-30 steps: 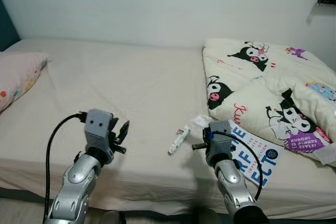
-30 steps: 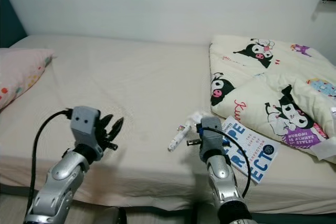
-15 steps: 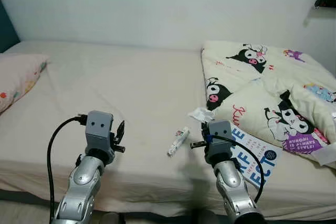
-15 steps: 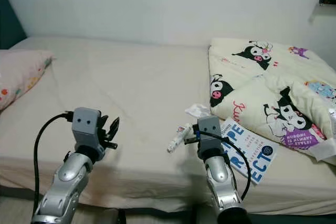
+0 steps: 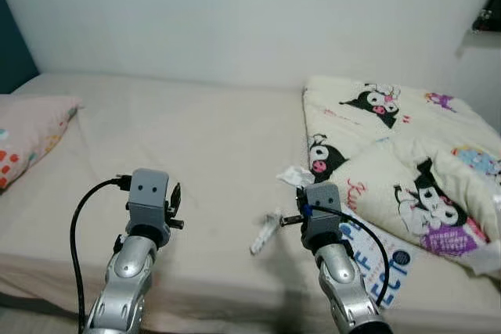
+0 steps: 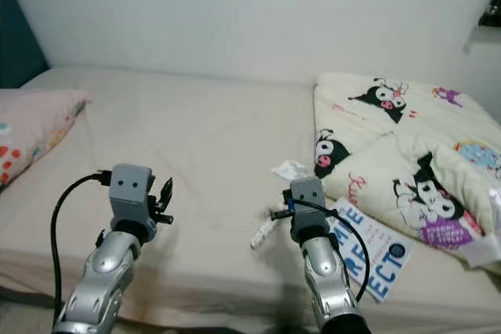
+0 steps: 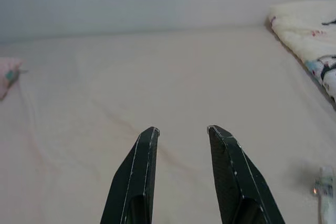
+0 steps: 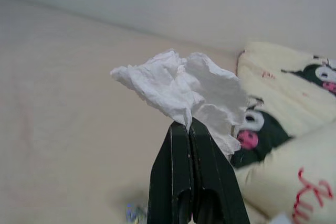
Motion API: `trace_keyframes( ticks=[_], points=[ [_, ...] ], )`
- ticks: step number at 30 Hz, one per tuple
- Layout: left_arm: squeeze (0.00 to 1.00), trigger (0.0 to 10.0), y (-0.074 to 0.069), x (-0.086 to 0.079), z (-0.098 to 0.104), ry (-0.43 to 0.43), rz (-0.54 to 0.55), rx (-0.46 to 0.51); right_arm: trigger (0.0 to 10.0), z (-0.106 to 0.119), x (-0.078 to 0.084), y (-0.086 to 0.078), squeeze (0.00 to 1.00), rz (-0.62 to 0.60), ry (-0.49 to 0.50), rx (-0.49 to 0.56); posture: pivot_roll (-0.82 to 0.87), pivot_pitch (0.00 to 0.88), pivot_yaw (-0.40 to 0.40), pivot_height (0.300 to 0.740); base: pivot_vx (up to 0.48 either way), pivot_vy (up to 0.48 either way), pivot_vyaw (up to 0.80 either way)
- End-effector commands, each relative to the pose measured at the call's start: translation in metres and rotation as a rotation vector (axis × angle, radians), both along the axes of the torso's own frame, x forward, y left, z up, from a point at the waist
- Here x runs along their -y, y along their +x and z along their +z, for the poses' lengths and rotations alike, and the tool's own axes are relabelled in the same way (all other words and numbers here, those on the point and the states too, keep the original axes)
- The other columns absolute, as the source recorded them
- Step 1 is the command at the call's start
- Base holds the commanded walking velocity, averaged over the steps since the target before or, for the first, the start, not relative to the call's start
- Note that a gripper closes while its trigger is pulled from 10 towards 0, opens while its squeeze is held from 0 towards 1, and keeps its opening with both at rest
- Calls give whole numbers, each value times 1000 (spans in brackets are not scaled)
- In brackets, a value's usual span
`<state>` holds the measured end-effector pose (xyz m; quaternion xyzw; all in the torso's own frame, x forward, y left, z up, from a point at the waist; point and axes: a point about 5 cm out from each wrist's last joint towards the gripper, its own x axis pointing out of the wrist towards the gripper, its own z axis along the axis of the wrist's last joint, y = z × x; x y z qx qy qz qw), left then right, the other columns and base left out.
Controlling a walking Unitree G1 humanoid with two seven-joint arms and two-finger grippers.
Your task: Clean up the room
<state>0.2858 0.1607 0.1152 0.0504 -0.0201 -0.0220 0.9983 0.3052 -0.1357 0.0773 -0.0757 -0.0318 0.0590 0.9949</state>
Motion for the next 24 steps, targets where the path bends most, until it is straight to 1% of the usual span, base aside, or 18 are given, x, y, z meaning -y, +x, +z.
trace_keyframes(
  ticks=[1,2,8,15,18,19,21,23,24],
  points=[
    [0,10000,-2,1,-2,2,7,-3,10000,3,-2,1,0,13,-10,6,76,0,-97,705,0,0,0],
    [0,10000,-2,1,-2,0,12,-1,10000,3,-3,1,0,20,-13,5,76,0,-98,715,0,0,0],
    [0,10000,-2,1,-1,-1,20,4,10000,3,-5,1,0,29,-13,1,78,0,-104,740,0,0,0],
    [0,10000,-3,1,-1,-1,22,8,10000,3,-6,1,0,34,-12,-1,79,0,-104,740,0,0,0],
    [0,10000,-3,1,-1,0,22,7,10000,2,-7,0,0,40,3,-3,78,0,-105,740,0,0,0],
    [0,10000,-2,1,-1,-3,22,4,10000,-1,-8,0,0,37,22,-24,79,0,-105,740,0,0,0],
    [0,10000,-2,1,-1,-4,22,2,10000,-3,-8,0,0,35,15,-39,79,0,-104,740,0,0,0],
    [0,10000,0,2,-4,-12,14,-32,10000,-7,-9,0,0,51,42,-76,80,0,-105,740,0,0,0],
    [0,10000,0,2,-4,-12,14,-32,10000,-7,-9,0,0,51,42,-76,80,0,-105,740,0,0,0]
  ],
)
